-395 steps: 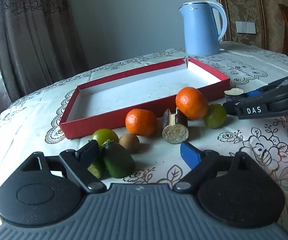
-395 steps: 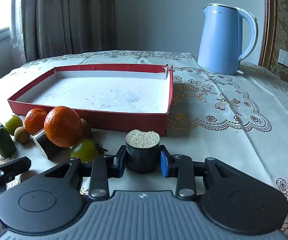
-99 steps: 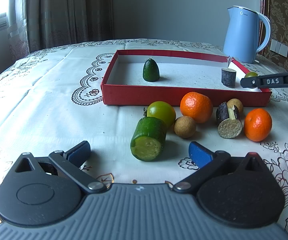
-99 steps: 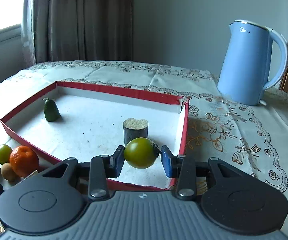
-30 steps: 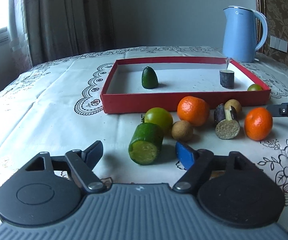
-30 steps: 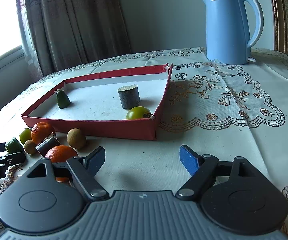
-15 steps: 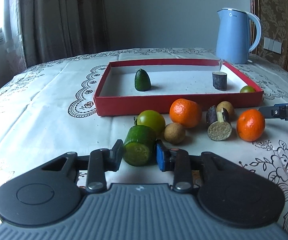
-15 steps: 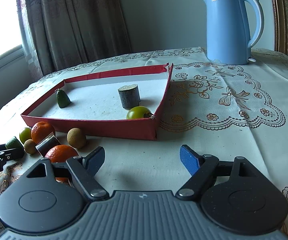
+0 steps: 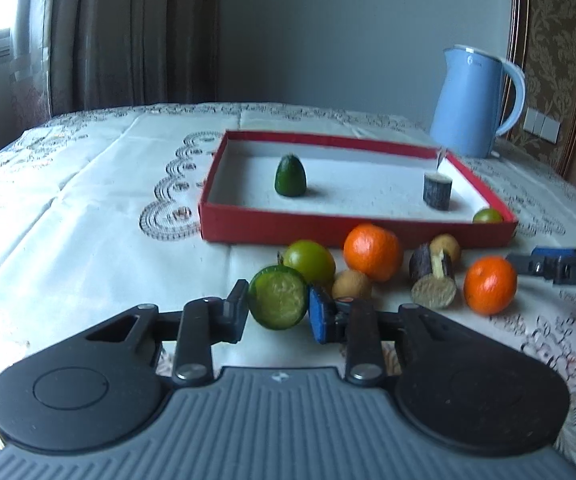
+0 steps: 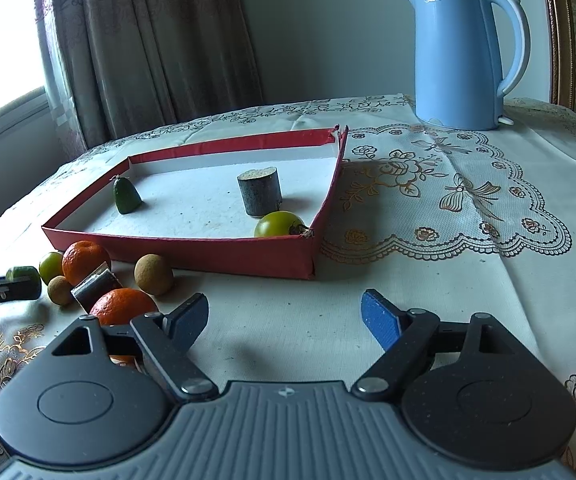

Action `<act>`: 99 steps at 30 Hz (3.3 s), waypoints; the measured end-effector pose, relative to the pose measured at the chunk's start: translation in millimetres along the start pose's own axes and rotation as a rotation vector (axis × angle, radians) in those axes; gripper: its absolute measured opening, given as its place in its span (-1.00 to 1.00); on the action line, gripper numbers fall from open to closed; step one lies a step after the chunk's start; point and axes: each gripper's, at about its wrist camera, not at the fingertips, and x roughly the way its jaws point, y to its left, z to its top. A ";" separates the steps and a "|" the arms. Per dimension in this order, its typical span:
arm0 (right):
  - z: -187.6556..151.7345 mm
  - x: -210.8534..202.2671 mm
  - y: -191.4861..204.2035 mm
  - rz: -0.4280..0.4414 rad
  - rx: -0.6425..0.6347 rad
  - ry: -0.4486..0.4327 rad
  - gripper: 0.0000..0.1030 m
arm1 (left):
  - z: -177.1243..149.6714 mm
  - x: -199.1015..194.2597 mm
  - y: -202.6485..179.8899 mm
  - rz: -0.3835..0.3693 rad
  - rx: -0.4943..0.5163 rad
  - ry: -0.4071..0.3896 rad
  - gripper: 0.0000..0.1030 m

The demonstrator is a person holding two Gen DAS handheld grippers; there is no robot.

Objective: Organize fruits
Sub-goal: 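Grasp the cut cucumber piece with the left gripper and lift it, then carry the cucumber piece into the red tray and open the left gripper, then withdraw the left gripper and move the right gripper to the orange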

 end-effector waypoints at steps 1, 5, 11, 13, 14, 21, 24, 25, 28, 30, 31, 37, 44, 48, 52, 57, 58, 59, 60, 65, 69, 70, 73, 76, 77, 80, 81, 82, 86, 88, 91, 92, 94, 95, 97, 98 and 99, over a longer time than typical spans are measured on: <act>-0.1 0.0 0.3 -0.001 -0.002 0.001 0.63 | 3.8 -0.9 1.0 -0.001 -0.001 -0.008 -0.45; 0.0 0.0 0.3 -0.001 -0.004 0.002 0.64 | 17.4 -0.5 1.6 -0.001 0.008 -0.036 -0.46; 0.0 0.3 0.7 -0.002 -0.007 0.002 0.64 | 34.2 4.7 -2.8 -0.002 0.034 -0.079 -0.46; 0.1 0.4 0.6 -0.002 -0.008 0.003 0.64 | 43.0 9.6 -3.8 0.002 0.037 -0.096 -0.46; 0.0 0.4 0.7 -0.002 -0.008 0.003 0.64 | 47.5 12.8 -3.9 0.007 0.034 -0.102 -0.46; -0.1 0.5 0.9 -0.003 -0.008 0.003 0.64 | 70.3 50.7 1.1 0.034 0.008 -0.061 -0.46; 0.0 0.6 1.0 -0.003 -0.009 0.003 0.64 | 73.2 67.6 4.4 0.051 0.000 -0.032 -0.46; 0.0 0.6 1.1 -0.003 -0.009 0.003 0.64 | 73.3 71.9 4.3 0.055 -0.003 -0.026 -0.46; -0.1 0.7 1.2 -0.003 -0.009 0.003 0.65 | 72.8 80.5 5.6 0.054 -0.001 -0.011 -0.46; -0.3 0.8 1.3 -0.004 -0.011 0.003 0.65 | 71.5 86.0 5.4 0.059 0.001 0.005 -0.46; -0.3 1.0 1.5 -0.004 -0.013 0.004 0.66 | 70.2 88.8 4.9 0.061 0.005 0.015 -0.46; -0.3 1.7 1.9 -0.007 -0.018 0.005 0.66 | 67.8 98.9 4.5 0.066 0.001 0.045 -0.45; -0.3 2.0 2.2 -0.007 -0.019 0.006 0.66 | 64.5 96.5 0.3 0.097 0.020 0.022 0.14; -0.4 1.9 2.4 -0.007 -0.019 0.006 0.67 | 63.6 84.7 2.1 0.086 0.010 -0.018 0.43; -0.5 1.9 2.5 -0.008 -0.020 0.006 0.67 | 59.5 69.5 1.9 0.079 0.006 -0.046 0.47; -0.6 1.7 2.4 -0.008 -0.020 0.006 0.68 | 48.2 35.5 5.8 0.137 -0.020 -0.135 0.78; -0.5 1.8 2.7 -0.008 -0.020 0.006 0.68 | 46.5 28.2 7.5 0.148 -0.024 -0.149 0.80; -0.7 2.0 3.1 -0.009 -0.022 0.006 0.68 | 43.9 21.6 10.1 0.156 -0.034 -0.153 0.85; -0.7 2.1 3.4 -0.011 -0.024 0.007 0.68 | 41.2 15.9 12.7 0.159 -0.046 -0.148 0.87; -1.2 3.6 7.9 -0.028 -0.051 0.016 0.70 | 20.0 -0.5 25.3 0.155 -0.064 -0.094 0.96; -1.7 6.6 15.1 -0.057 -0.098 0.033 0.73 | 7.7 5.4 22.4 0.154 -0.025 -0.039 0.96; -1.7 7.3 16.5 -0.064 -0.108 0.036 0.74 | 5.8 8.9 20.6 0.156 -0.015 -0.026 0.96; -2.3 7.5 18.3 -0.070 -0.119 0.040 0.75 | 4.6 20.4 16.6 0.158 0.009 0.034 0.96; -2.3 7.5 18.4 -0.070 -0.122 0.041 0.75 | 4.2 26.6 18.4 0.143 0.004 0.073 0.98; -2.3 7.7 19.0 -0.071 -0.126 0.042 0.76 | 4.3 30.6 19.4 0.152 -0.006 0.097 1.00; -2.2 8.1 20.5 -0.076 -0.134 0.045 0.77 | 4.0 31.3 18.6 0.157 -0.007 0.099 1.00; -2.3 8.0 20.4 -0.076 -0.135 0.046 0.77 | 3.9 31.3 19.4 0.154 -0.010 0.101 1.00; -2.2 8.1 20.6 -0.076 -0.136 0.046 0.78 | 3.7 31.5 20.4 0.150 -0.015 0.104 1.00; -2.3 8.2 20.6 -0.076 -0.136 0.046 0.79 | 3.8 31.2 19.9 0.153 -0.012 0.105 1.00; -2.5 9.0 21.5 -0.078 -0.141 0.048 0.80 | 3.9 31.6 19.8 0.152 -0.012 0.105 1.00; -2.6 12.0 21.3 -0.110 -0.132 0.059 1.00 | 4.0 31.7 19.7 0.152 -0.012 0.105 1.00; -2.8 12.9 21.7 -0.111 -0.134 0.059 1.00 | 3.9 31.6 19.6 0.152 -0.012 0.105 1.00; -3.0 14.3 21.3 -0.111 -0.134 0.059 1.00 | 4.3 32.1 20.1 0.153 -0.012 0.105 1.00; -3.0 14.4 20.9 -0.110 -0.132 0.059 1.00 | 4.3 32.2 20.0 0.153 -0.012 0.105 1.00; -3.7 12.6 18.3 -0.101 -0.118 0.053 1.00 | 4.3 32.3 19.9 0.153 -0.012 0.105 1.00; -4.5 9.8 16.3 -0.099 -0.103 0.046 1.00 | 4.2 32.4 19.9 0.153 -0.012 0.105 1.00; -5.6 5.1 13.6 -0.094 -0.082 0.033 1.00 | 4.2 32.3 19.9 0.153 -0.012 0.105 1.00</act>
